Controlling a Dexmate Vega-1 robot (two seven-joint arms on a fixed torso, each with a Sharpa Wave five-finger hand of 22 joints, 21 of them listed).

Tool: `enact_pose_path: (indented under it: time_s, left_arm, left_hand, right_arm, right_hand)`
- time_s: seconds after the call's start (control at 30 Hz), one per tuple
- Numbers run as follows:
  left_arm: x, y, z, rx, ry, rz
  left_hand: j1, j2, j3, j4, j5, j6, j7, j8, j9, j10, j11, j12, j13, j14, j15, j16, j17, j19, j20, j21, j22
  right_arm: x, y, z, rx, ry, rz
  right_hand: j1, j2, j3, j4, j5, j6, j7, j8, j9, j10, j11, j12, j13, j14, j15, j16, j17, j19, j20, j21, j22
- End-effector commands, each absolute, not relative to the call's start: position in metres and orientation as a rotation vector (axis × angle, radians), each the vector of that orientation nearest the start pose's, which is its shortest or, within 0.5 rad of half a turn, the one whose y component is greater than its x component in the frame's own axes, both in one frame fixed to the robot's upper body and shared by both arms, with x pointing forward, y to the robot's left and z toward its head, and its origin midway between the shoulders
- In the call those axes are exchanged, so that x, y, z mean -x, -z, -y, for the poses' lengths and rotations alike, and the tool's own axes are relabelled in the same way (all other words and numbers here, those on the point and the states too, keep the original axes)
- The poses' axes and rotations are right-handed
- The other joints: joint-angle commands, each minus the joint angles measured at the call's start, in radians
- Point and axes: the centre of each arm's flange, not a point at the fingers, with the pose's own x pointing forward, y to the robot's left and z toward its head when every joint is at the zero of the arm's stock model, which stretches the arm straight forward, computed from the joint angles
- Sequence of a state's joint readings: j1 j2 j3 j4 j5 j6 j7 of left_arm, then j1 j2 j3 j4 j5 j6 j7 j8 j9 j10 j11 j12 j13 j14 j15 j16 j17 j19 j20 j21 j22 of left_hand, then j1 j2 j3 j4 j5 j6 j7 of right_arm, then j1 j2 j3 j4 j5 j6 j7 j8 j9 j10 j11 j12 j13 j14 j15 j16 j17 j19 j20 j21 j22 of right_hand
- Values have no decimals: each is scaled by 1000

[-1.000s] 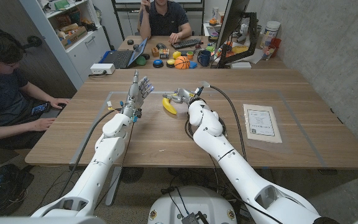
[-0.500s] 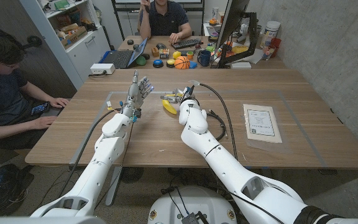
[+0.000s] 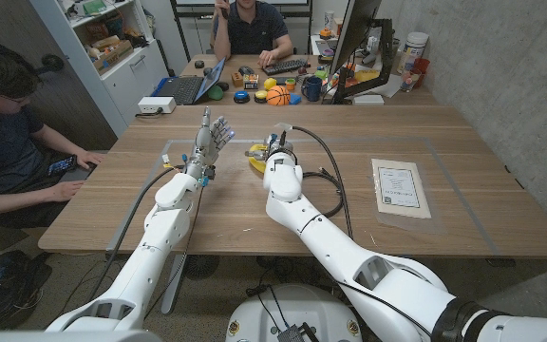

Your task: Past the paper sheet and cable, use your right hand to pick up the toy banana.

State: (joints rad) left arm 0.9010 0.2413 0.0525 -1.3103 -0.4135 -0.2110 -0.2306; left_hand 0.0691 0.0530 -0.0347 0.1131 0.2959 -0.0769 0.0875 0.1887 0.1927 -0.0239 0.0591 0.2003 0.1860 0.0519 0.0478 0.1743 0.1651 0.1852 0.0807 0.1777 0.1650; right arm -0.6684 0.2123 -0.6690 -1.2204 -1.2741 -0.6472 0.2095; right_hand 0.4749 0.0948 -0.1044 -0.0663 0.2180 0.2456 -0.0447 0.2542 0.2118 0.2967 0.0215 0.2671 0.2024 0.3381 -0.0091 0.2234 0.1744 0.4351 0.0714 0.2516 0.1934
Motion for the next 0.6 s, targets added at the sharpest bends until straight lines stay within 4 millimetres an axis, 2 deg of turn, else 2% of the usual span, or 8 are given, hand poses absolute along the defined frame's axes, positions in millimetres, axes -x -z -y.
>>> enact_pose_path:
  time_s: [0.03,0.33,0.6]
  left_arm:
    - [-647,26,-288,99,226,636]
    - [-647,26,-287,101,234,640]
    - [-645,25,-288,105,231,643]
  left_hand:
    - [12,1,-2,0,0,3,3,6,2,5,0,7,3,6,4,7,3,13,0,3,2]
    - [14,1,-3,0,-1,3,2,6,2,5,-1,7,3,6,4,7,3,14,0,4,2]
    - [15,2,-3,-1,-1,3,2,6,2,6,0,7,3,6,4,7,3,14,1,3,2]
  right_arm:
    - [-643,16,-62,1482,108,235]
    - [-649,26,-62,1535,132,225]
    - [-650,28,-62,1558,153,247]
  right_hand:
    - [14,2,-2,-7,-1,13,-1,6,6,9,0,3,1,8,-2,0,5,14,2,6,2]
    - [18,1,-1,-9,-2,44,-7,16,8,14,-2,2,1,14,-5,-2,5,19,1,7,3]
    - [31,1,2,-15,-1,83,-20,28,10,30,-14,3,1,28,-22,-4,5,32,-8,11,3]
